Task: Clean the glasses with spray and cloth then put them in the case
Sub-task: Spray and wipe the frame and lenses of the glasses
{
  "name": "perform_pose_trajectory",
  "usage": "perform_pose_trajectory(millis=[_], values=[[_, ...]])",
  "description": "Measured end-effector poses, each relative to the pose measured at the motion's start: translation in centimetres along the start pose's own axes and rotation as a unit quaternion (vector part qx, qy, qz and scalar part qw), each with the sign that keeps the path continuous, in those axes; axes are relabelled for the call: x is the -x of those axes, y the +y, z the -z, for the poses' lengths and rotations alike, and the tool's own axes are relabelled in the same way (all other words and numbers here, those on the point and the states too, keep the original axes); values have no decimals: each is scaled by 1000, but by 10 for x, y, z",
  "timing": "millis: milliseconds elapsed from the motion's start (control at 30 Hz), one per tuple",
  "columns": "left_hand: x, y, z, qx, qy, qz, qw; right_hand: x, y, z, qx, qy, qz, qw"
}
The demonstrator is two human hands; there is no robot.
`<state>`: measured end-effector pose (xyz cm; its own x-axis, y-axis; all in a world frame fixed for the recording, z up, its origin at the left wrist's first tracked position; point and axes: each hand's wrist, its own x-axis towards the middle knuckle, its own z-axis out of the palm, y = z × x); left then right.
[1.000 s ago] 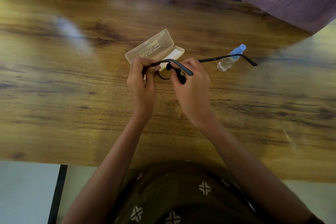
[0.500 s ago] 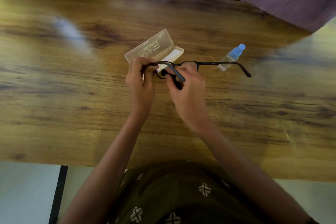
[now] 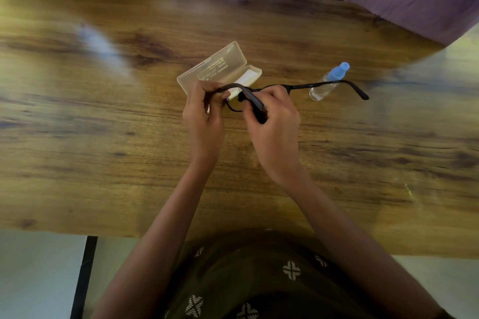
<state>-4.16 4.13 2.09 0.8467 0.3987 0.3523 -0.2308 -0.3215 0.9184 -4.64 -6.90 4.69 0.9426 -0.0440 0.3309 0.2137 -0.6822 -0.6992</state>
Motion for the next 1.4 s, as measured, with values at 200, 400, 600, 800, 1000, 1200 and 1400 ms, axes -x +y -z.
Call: perform_pose_trajectory(millis=[200, 400, 600, 800, 1000, 1200, 1400], values=[[2, -3, -2, -7, -20, 14, 1000, 2, -3, -1, -18, -16, 27, 999], [2, 0, -1, -11, -3, -11, 1000, -3, 0, -2, -5, 0, 8, 1000], [-1, -4, 1, -21, 6, -4, 1000, -7, -1, -2, -24, -20, 3, 1000], [0, -6, 2, -33, 6, 0, 999, -4, -3, -2, -42, -40, 31, 998], [-1, -5, 3, -12, 1, -10, 1000, -11, 2, -2, -26, -22, 1, 999], [-2, -7, 3, -24, 4, 2, 1000, -8, 2, -2, -44, -30, 50, 997], [-3, -5, 5, -44, 10, -11, 999, -4, 6, 2, -76, -73, 64, 992]])
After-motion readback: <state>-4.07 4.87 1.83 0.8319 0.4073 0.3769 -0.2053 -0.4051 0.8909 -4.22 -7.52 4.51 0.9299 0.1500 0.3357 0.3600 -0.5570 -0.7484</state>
